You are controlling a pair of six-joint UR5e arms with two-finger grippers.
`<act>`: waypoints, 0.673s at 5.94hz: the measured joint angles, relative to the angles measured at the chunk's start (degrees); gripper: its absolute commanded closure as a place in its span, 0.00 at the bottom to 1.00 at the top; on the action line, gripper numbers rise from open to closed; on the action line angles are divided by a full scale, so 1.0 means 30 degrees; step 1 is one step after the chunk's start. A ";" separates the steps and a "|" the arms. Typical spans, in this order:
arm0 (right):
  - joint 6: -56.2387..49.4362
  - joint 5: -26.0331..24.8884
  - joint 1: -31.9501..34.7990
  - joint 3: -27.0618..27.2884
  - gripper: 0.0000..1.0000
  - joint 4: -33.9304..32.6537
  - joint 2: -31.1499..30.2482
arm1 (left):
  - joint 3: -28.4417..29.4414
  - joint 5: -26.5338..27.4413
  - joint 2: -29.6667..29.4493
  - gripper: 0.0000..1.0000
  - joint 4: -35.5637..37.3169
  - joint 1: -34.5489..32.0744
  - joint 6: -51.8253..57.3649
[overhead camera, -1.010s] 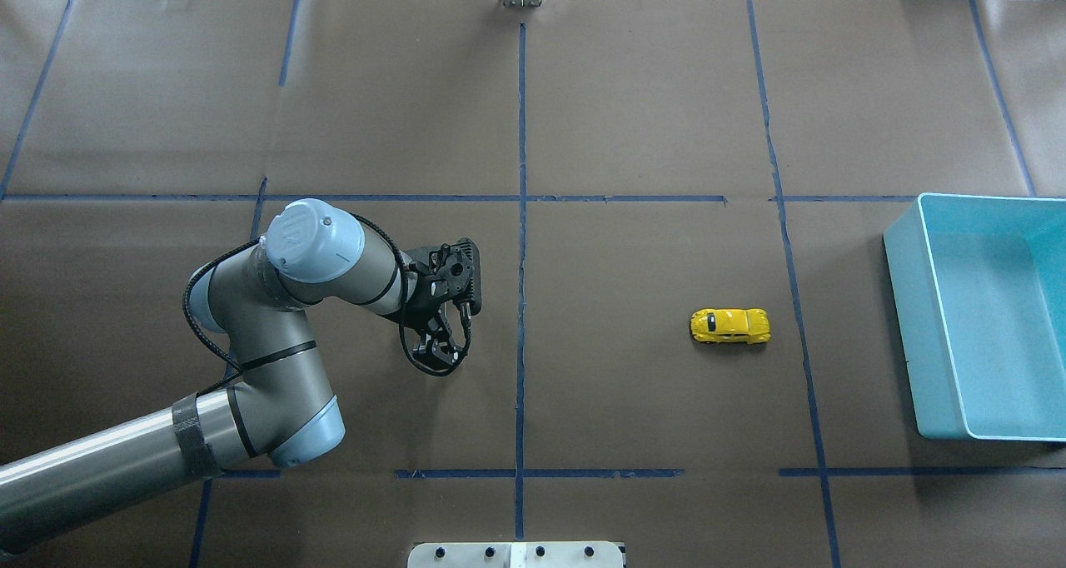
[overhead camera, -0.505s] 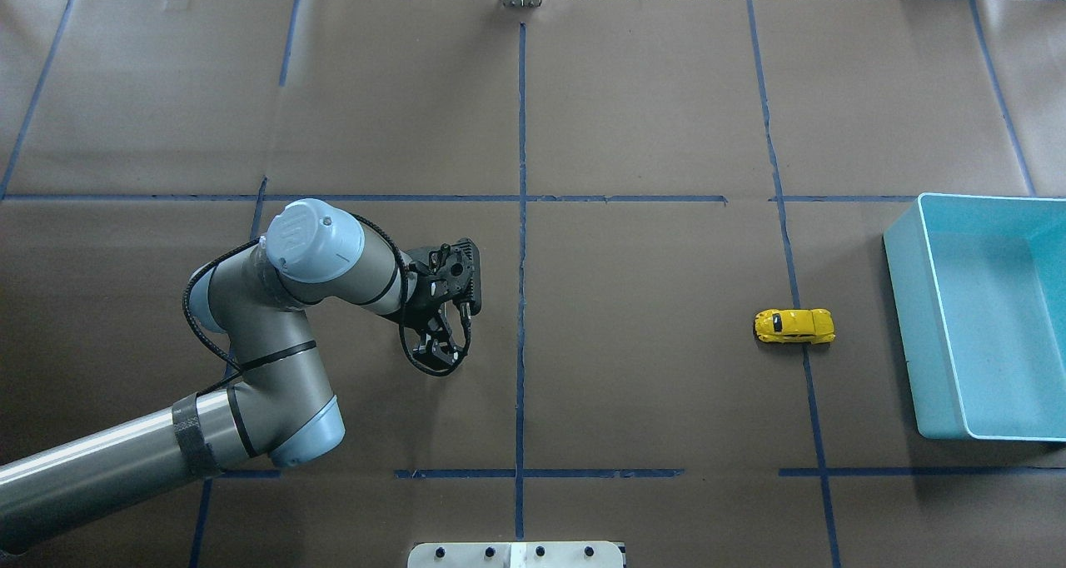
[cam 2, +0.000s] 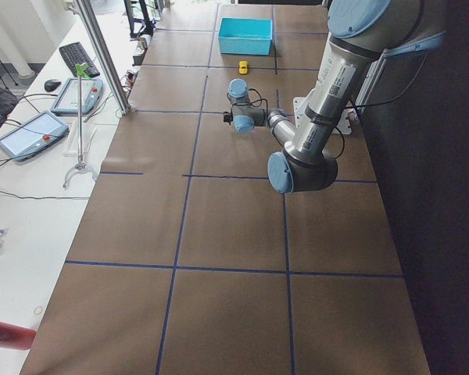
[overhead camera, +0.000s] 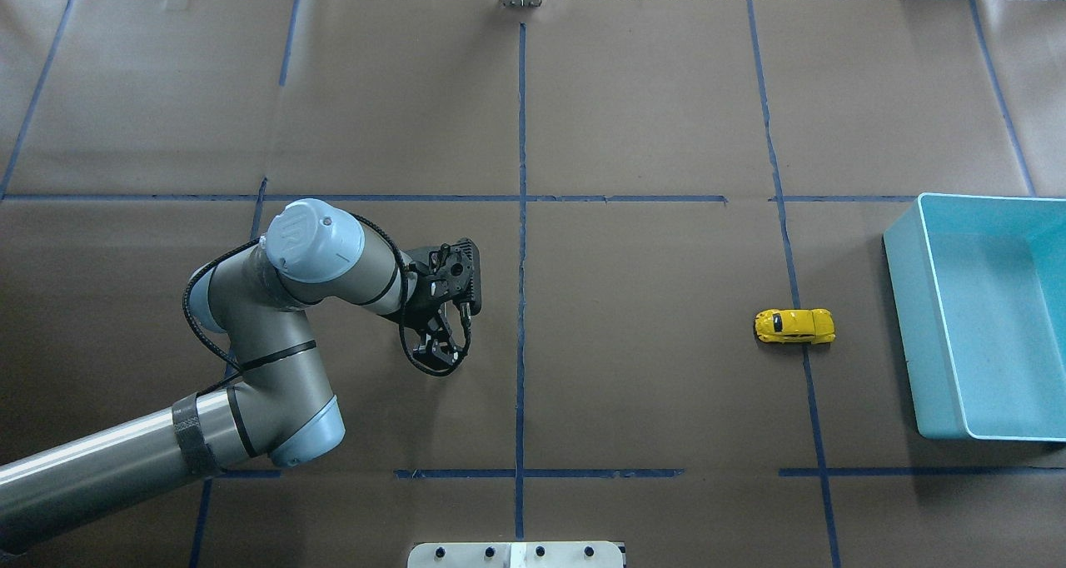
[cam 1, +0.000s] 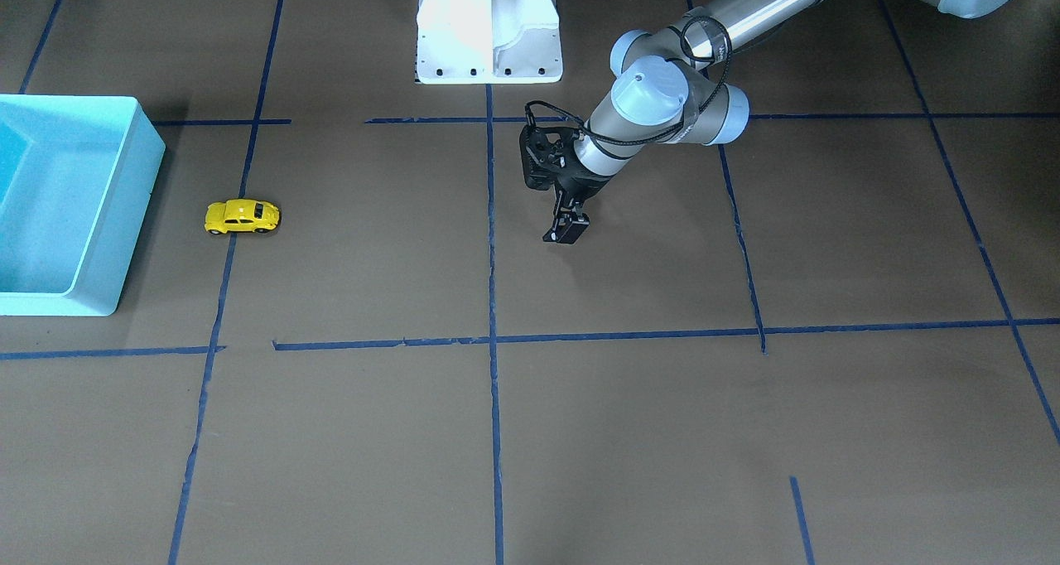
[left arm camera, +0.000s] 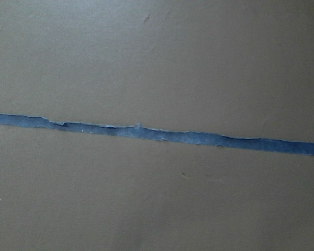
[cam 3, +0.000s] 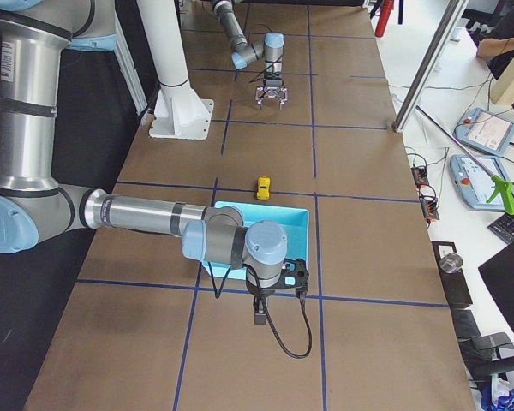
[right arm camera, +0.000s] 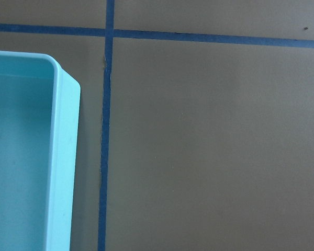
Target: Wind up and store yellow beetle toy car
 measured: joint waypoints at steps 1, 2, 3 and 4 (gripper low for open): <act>-0.0001 0.0018 0.0000 0.0056 0.00 0.0005 0.0045 | 0.0000 0.0000 0.0000 0.00 0.0000 0.0000 0.0000; 0.0000 0.0034 0.0000 0.0094 0.00 0.0006 0.0081 | 0.0000 0.0000 0.0000 0.00 0.0000 0.0000 0.0000; 0.0009 0.0085 0.0000 0.0154 0.00 0.0007 0.0092 | 0.0000 0.0000 0.0000 0.00 0.0000 -0.0001 0.0000; 0.0004 0.0453 0.0000 0.0473 0.00 0.0007 0.0061 | 0.0000 0.0000 0.0000 0.00 0.0001 0.0000 0.0000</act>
